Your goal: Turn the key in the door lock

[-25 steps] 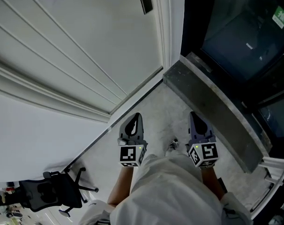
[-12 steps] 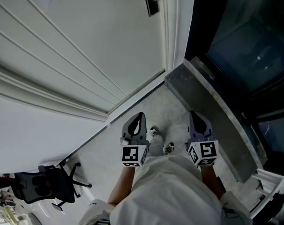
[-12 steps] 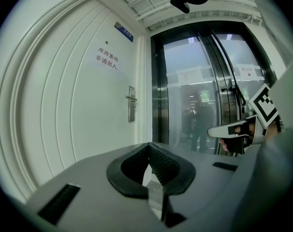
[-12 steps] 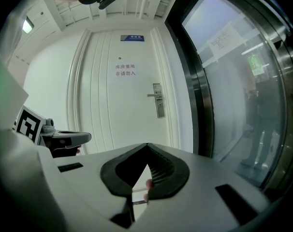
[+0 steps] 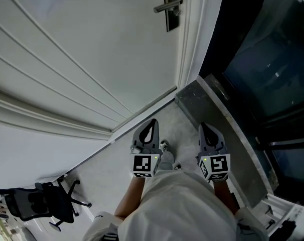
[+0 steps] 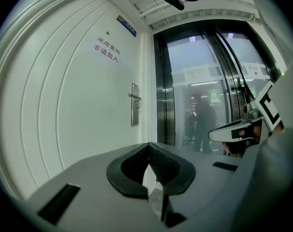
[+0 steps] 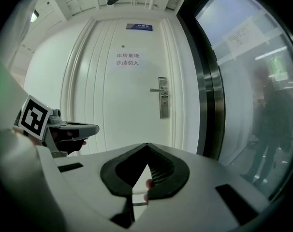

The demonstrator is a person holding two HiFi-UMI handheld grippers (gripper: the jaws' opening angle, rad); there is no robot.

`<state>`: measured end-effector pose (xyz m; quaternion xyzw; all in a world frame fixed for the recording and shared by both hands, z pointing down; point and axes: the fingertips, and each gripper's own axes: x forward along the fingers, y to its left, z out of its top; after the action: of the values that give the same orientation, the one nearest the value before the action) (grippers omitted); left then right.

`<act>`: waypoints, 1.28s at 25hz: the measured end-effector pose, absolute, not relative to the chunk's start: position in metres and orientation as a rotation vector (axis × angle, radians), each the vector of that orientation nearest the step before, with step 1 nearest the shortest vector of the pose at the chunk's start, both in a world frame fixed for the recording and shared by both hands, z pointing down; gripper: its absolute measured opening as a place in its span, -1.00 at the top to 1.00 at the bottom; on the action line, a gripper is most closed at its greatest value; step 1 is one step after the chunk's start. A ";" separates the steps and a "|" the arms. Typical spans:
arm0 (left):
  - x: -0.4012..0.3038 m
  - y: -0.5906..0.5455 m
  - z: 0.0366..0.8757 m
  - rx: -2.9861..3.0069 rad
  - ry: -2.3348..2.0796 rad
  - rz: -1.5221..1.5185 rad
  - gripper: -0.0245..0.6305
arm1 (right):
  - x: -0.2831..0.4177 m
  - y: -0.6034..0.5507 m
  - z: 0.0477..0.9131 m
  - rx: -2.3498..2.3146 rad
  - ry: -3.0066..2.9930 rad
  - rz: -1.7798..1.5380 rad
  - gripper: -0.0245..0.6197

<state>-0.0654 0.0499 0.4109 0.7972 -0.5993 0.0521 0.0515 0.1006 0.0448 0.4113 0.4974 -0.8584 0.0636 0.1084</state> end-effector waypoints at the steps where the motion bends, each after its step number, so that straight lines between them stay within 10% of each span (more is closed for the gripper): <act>1: -0.066 0.039 0.408 2.431 -1.827 0.154 0.91 | 0.099 0.033 0.408 1.466 -2.522 0.176 0.92; 32: -0.116 -0.109 0.403 2.352 -1.897 0.118 0.91 | 0.023 -0.117 0.426 1.163 -2.362 -0.294 0.92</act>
<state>-0.1164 -0.1087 0.4035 0.7764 -0.6263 0.0390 0.0589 0.0235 -0.1165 0.4257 0.4259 -0.8647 -0.1077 0.2435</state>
